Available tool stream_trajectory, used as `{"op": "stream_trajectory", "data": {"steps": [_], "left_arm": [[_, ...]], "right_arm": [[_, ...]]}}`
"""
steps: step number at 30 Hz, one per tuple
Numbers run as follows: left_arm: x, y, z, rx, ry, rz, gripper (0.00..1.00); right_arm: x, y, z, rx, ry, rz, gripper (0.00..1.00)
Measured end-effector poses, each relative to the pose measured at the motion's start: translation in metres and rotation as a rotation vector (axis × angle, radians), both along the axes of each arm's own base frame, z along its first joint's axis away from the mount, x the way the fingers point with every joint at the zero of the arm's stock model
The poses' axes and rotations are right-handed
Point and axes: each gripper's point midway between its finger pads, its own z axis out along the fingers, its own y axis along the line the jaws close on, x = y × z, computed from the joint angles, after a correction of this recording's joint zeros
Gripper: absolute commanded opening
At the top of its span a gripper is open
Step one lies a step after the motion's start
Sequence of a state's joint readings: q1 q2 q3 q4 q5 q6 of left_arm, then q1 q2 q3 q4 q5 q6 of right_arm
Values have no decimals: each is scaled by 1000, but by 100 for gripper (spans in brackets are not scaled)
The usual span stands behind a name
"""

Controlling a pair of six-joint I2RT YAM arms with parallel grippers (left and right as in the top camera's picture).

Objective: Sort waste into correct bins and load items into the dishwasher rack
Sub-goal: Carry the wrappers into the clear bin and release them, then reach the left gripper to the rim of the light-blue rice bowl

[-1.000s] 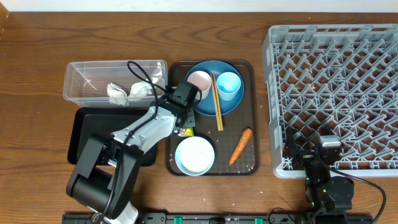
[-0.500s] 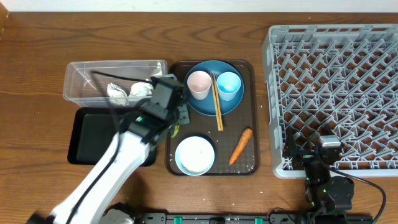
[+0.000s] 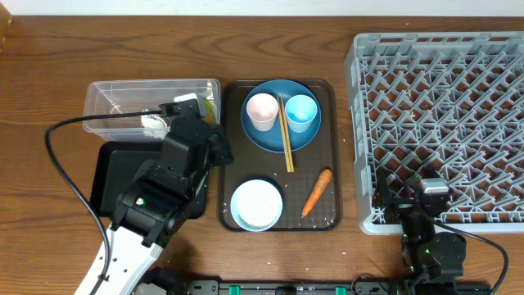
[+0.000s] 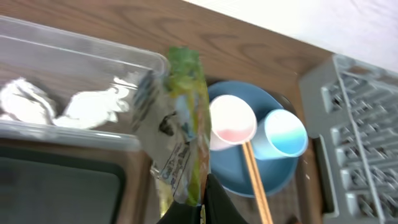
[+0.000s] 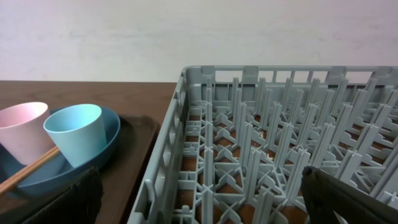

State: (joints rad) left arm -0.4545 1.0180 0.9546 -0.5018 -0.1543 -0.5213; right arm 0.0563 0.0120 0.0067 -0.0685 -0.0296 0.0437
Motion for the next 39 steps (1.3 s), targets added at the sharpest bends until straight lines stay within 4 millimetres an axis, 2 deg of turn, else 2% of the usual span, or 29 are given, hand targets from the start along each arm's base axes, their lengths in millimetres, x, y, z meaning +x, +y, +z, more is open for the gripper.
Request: {"op": "stream_trajectory", "data": {"steps": [7,14,21,25,26,28,33,36,39], "left_arm": [[11,27,-9,44,22,98,6],[42,77,-25,76,39,255,6],[82,116,-57,91,61,370,6],[100,130,-78,96,76,407,8],[104,132,-84,98,79,414,16],[110,136,-94,103,90,422,43],[115,138,-102,113,97,419,68],[112,137,-94,112,84,407,80],[102,126,-73,59,67,354,84]], "right_arm": [[0,0,0,0,0,0,99],[0,0,0,0,0,0,99],[0,0,0,0,0,0,99],[0,0,0,0,0,0,99],[0,0,0,0,0,0,99],[0,0,0,0,0,0,99],[0,0,0,0,0,0,99],[0,0,0,0,0,0,99],[0,0,0,0,0,0,99]]}}
